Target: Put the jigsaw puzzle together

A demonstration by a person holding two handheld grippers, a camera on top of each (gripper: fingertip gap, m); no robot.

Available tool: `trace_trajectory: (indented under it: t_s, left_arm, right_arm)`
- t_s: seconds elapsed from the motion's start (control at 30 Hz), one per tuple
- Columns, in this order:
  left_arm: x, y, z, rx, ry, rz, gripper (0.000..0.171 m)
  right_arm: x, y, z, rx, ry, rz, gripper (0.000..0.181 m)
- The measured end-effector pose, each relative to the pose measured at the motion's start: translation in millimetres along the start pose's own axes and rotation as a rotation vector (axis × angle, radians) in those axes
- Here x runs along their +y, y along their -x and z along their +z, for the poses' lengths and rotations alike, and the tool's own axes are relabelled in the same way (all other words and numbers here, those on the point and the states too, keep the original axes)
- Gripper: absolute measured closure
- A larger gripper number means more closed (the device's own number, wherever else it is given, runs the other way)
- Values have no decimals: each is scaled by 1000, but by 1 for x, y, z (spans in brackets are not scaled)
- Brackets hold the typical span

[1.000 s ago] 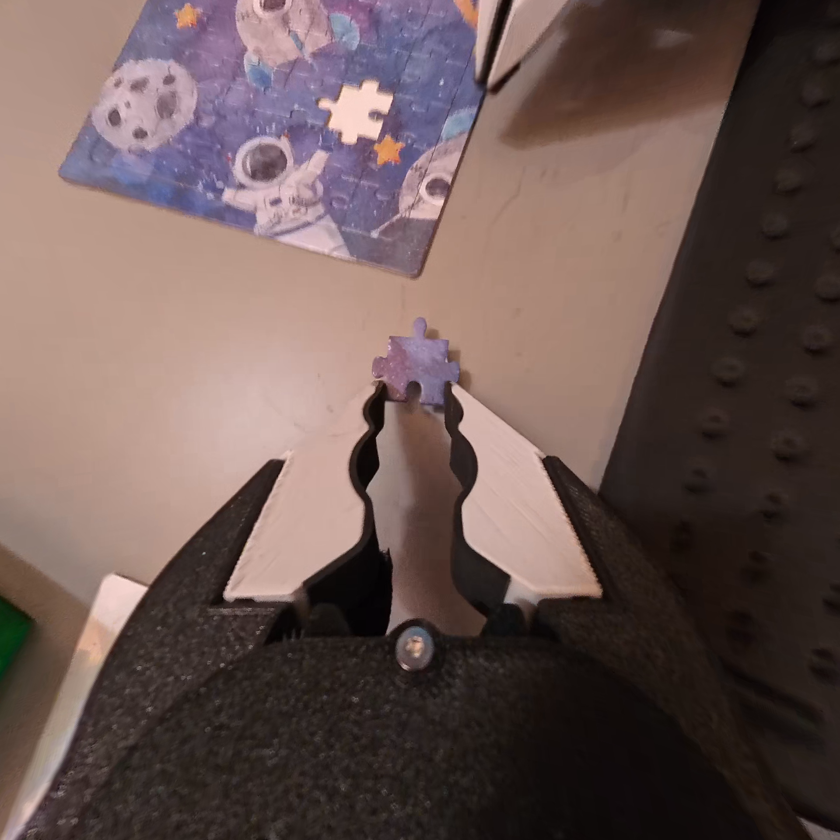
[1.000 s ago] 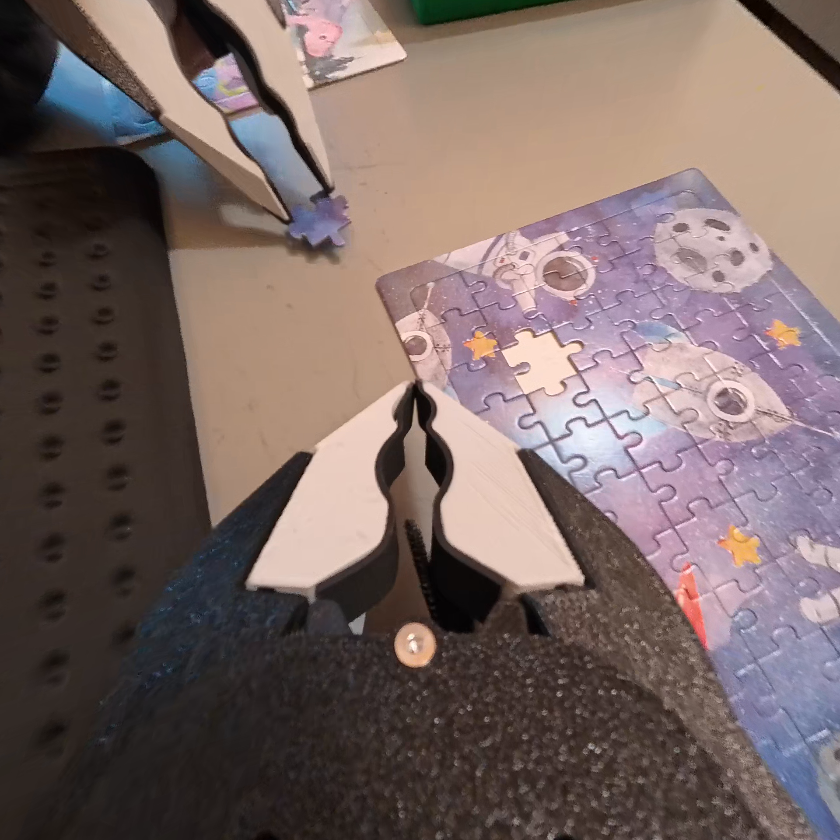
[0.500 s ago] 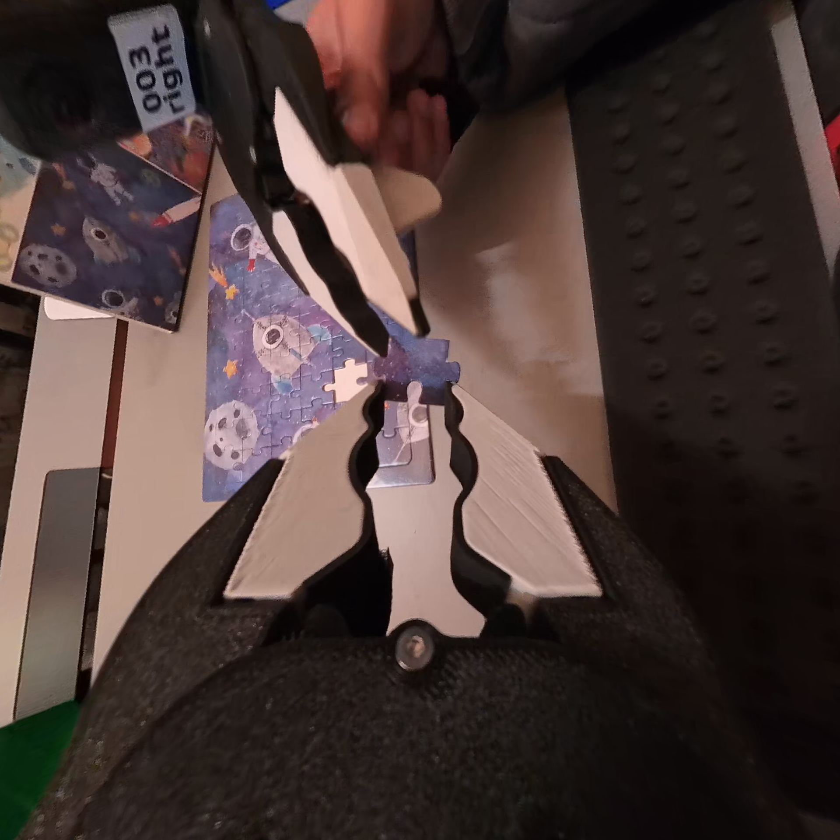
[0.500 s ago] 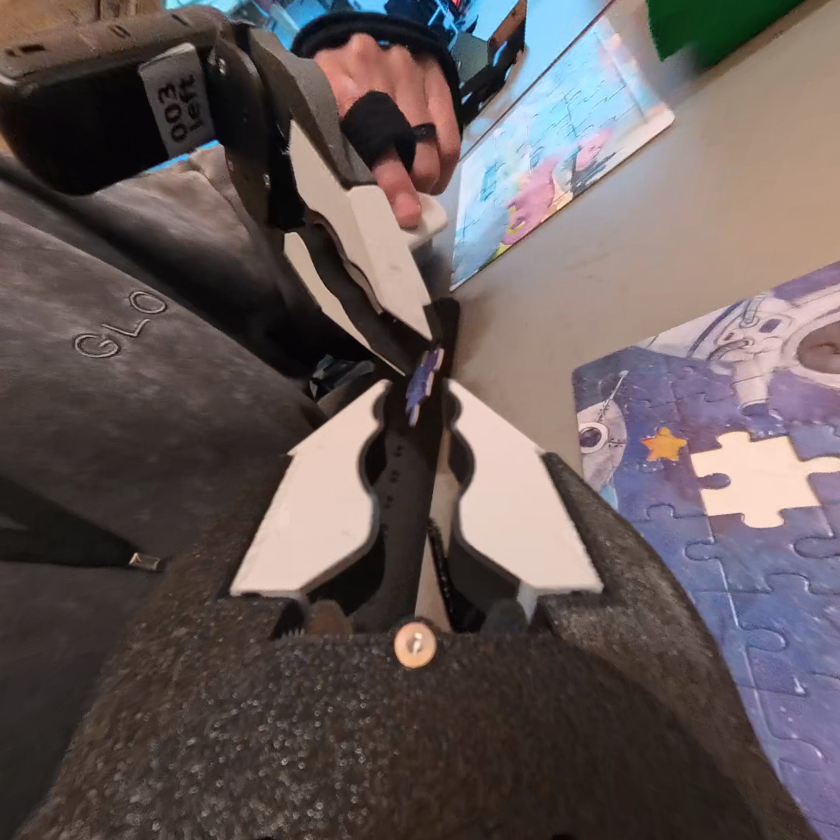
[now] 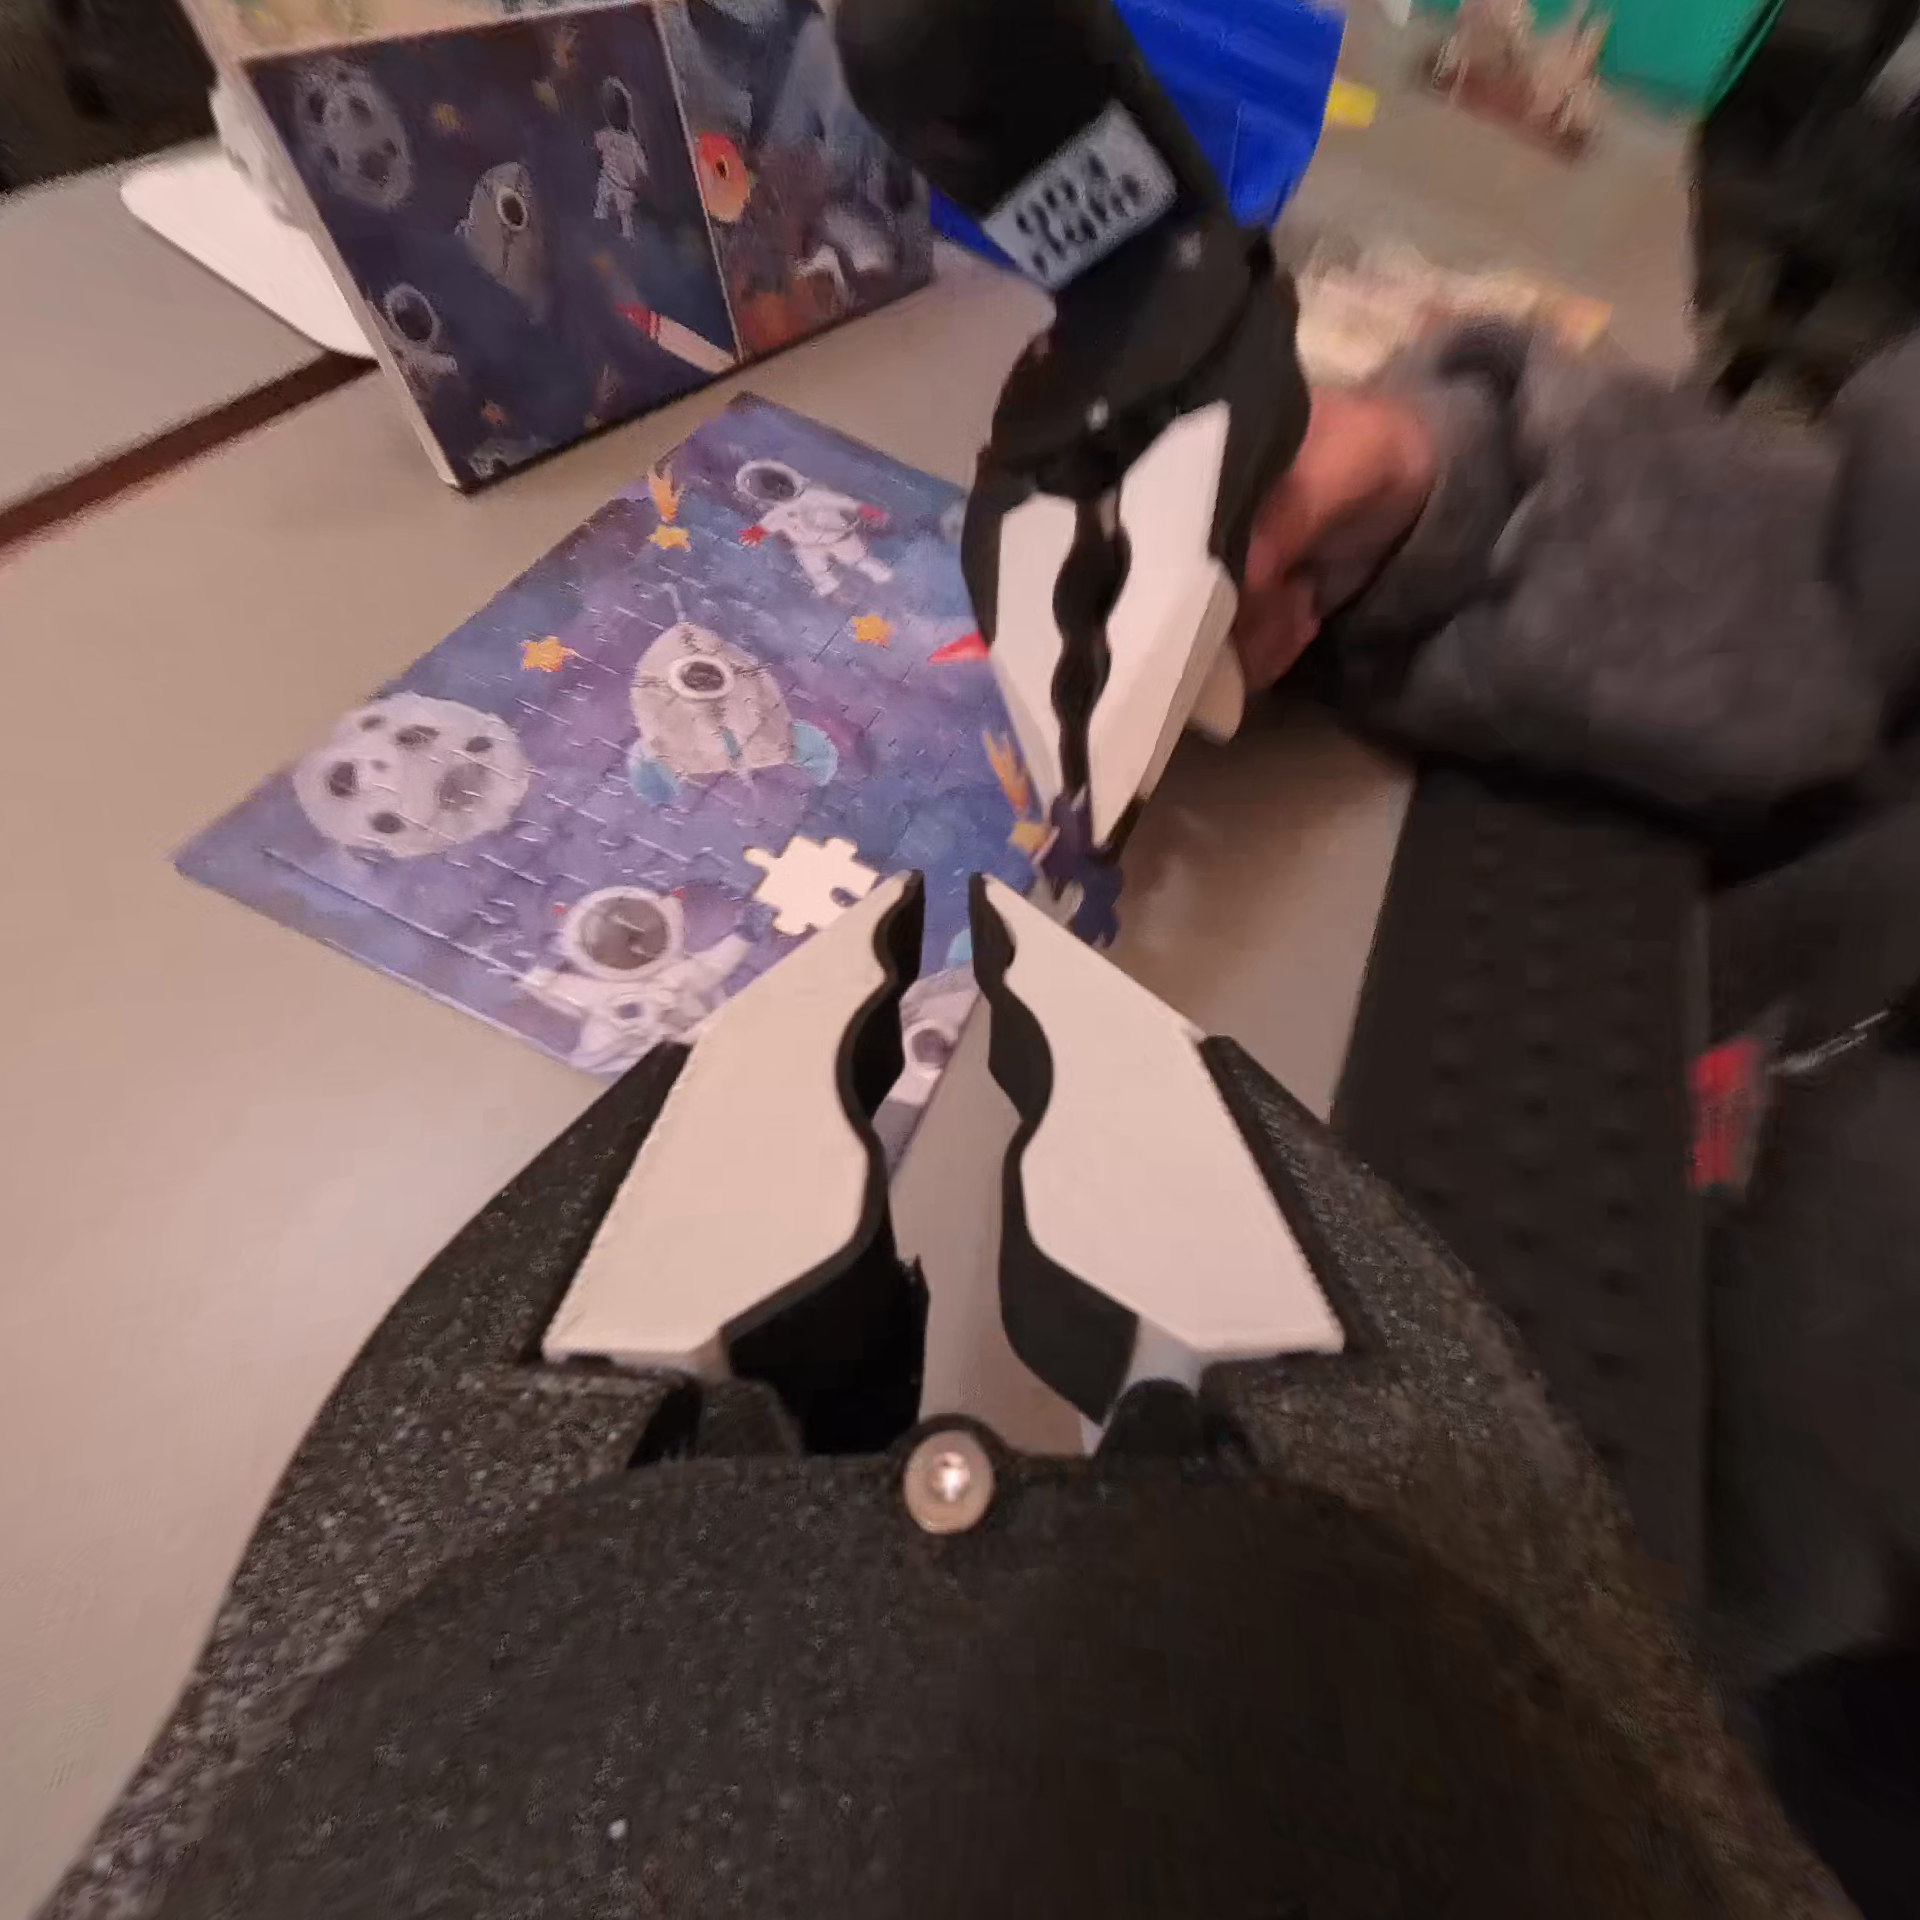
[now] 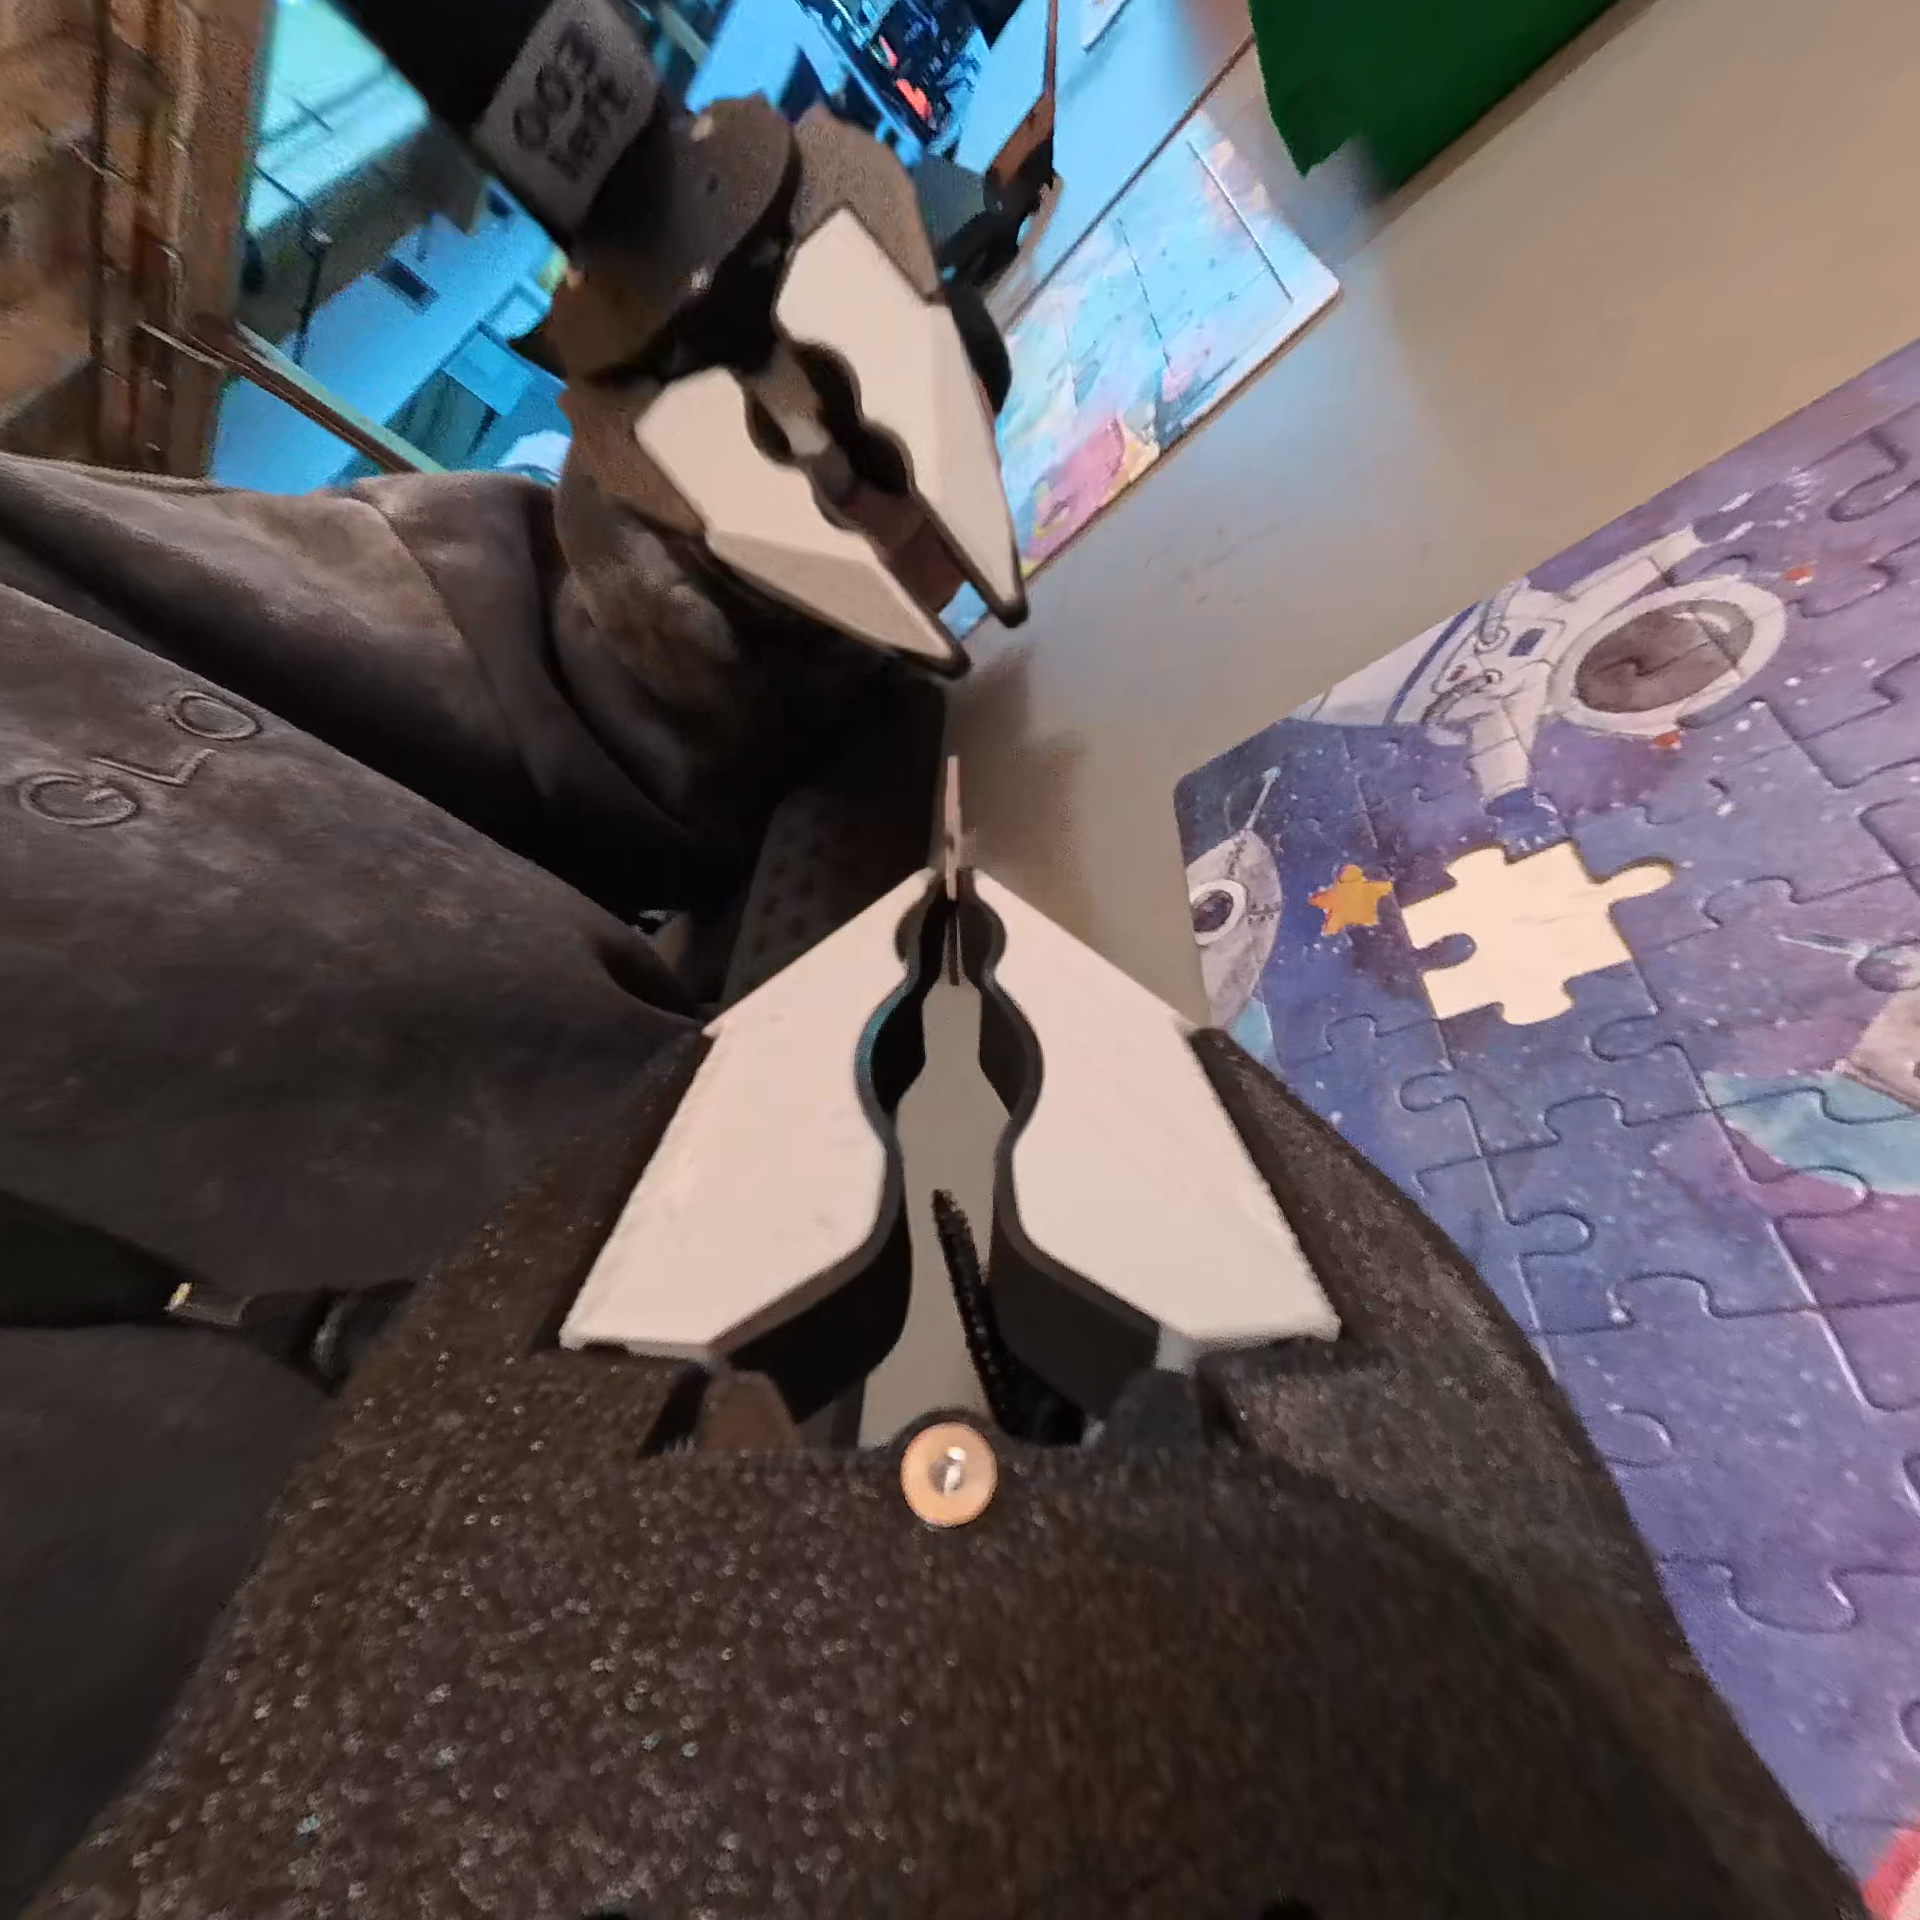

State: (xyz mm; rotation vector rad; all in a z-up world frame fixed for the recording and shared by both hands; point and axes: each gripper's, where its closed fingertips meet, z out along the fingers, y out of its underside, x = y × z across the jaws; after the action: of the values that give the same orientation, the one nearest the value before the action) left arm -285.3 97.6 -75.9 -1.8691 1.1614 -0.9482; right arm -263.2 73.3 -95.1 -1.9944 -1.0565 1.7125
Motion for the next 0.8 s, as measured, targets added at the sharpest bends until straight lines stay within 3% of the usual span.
trace_trajectory:
  t_s: [0.07, 0.13, 0.27, 0.43, 0.6, 0.73, 0.8]
  left_arm:
    - [-6, -11, 1, 130, -68, -149, 163]
    - [-1, -25, 6, 243, -36, -205, 163]
    - [22, -32, 18, 297, 90, -241, 162]
    - [33, -44, 23, 338, 152, -223, 169]
    - [25, -40, 17, 338, 95, -273, 151]
    - [23, -37, 15, 351, 56, -309, 155]
    - [27, -46, 19, 377, 72, -286, 169]
  right_arm:
    - [3, 0, 1, 12, 10, -21, 180]
    - [2, 4, 2, 2, 13, -41, 180]
    - [4, 6, 3, 17, 40, -77, 180]
    - [4, 7, 3, 13, 36, -74, 180]
    - [5, 5, 2, 21, 46, -79, 180]
    - [4, 13, 3, -11, 41, -94, 180]
    - [1, 13, 4, -2, 34, -104, 180]
